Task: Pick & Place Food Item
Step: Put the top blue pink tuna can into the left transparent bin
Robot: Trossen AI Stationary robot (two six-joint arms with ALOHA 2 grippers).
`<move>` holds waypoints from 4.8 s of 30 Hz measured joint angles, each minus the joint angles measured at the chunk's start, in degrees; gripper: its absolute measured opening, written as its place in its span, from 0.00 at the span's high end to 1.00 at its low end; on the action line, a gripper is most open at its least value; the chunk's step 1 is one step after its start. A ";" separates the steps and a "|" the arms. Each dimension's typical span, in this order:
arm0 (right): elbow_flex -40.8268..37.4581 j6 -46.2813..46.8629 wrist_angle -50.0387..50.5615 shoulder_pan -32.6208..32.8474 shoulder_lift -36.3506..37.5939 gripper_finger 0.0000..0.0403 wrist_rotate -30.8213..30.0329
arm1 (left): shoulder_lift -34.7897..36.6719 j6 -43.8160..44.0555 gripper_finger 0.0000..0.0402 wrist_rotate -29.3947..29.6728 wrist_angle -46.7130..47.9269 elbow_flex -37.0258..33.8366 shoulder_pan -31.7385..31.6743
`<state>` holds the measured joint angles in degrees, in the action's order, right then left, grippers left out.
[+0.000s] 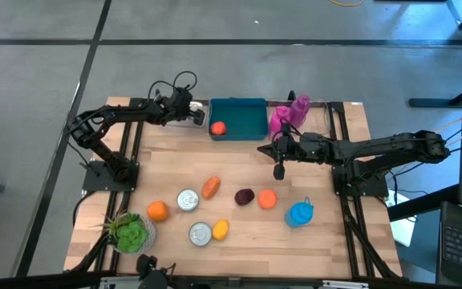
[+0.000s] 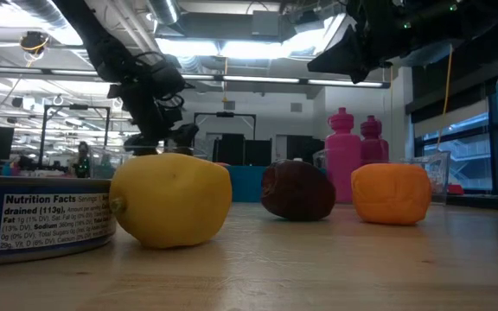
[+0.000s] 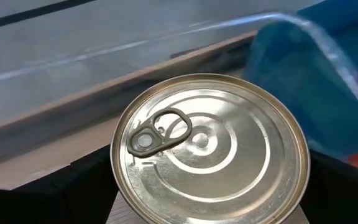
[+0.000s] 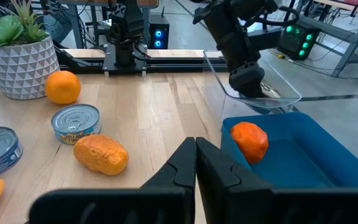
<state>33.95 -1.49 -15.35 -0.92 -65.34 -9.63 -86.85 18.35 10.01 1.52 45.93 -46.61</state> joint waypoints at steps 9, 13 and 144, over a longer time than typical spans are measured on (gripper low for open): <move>0.00 -0.03 0.67 0.02 0.00 0.97 -1.18 | 0.20 0.47 0.00 -2.72 2.03 0.57 0.00; 0.00 -0.03 0.80 0.00 0.00 0.97 -1.95 | 1.83 -0.43 0.00 -2.26 2.40 0.57 -0.02; 64.48 -10.89 31.40 -21.87 -45.34 0.99 21.75 | 11.49 -22.09 0.00 1.40 5.82 0.57 -0.04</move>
<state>98.43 -12.38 16.04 -22.80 -110.68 12.13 -75.36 -3.74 11.41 7.34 46.50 -46.65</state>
